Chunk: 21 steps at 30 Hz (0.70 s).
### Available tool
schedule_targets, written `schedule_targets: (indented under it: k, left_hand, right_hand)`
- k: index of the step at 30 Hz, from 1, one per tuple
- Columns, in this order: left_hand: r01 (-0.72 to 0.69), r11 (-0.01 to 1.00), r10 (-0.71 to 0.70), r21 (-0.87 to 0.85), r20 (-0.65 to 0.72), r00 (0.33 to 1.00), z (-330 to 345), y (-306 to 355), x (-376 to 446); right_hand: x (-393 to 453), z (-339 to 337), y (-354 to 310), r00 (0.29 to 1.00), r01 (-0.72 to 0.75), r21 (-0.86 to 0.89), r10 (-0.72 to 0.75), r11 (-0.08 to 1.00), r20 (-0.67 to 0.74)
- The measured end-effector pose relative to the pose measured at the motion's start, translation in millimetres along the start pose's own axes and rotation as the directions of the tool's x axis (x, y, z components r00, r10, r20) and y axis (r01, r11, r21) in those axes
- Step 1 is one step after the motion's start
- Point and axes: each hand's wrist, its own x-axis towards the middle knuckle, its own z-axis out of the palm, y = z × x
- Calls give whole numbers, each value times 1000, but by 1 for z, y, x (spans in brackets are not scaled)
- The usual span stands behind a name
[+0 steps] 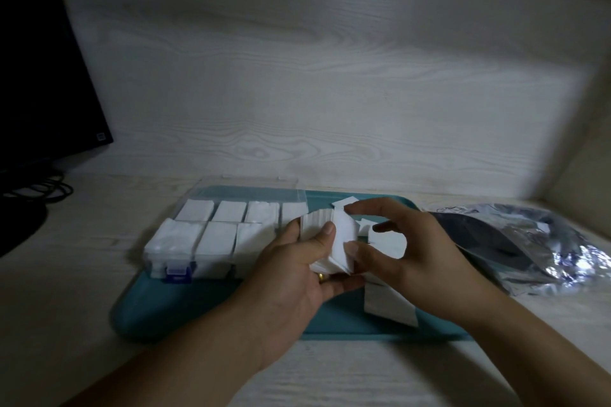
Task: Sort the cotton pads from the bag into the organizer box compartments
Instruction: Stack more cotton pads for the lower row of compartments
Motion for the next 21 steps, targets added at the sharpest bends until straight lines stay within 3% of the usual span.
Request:
schedule_targets:
  k: [5, 10, 21]
  left_hand:
    - [11, 999, -12, -41, -11, 1000, -1, 1, 1]
    - [20, 1000, -19, -23, 61, 998, -1, -1, 0]
    - [30, 998, -30, -50, 4, 1000, -2, -4, 4]
  right_hand:
    - [-5, -3, -3, 988, 81, 6, -81, 997, 131]
    - [-4, 5, -3, 990, 115, -36, -111, 993, 85]
    - [-6, 4, -7, 988, 113, 21, -114, 993, 108]
